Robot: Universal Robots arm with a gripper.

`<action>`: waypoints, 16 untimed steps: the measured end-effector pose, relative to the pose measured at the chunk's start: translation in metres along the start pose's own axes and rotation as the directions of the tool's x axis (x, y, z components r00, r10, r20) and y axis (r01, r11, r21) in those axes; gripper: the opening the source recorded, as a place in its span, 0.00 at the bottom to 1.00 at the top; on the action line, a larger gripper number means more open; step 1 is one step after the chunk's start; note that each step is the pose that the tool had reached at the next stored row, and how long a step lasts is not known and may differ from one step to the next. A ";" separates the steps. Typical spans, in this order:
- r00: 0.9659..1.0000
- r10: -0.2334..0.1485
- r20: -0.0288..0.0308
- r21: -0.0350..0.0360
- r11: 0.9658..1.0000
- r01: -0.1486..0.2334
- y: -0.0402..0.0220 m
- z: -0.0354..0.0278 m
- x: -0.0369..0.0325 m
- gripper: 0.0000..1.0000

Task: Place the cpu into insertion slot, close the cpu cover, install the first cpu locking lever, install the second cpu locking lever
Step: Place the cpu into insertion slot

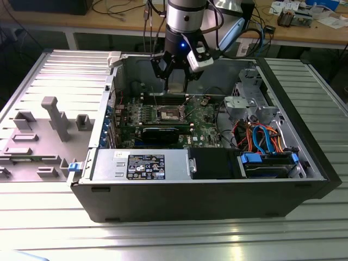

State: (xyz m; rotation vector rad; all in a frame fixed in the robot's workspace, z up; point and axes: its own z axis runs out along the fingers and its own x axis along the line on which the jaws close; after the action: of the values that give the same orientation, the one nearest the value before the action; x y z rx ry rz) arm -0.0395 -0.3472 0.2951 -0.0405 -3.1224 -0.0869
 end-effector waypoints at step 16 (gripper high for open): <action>1.000 0.000 0.000 0.001 1.000 0.000 -0.0002 0.0036 0.0003 0.55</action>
State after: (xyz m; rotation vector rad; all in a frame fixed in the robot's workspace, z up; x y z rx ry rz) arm -0.0399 -0.3472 0.2914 -0.0405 -3.1224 -0.0860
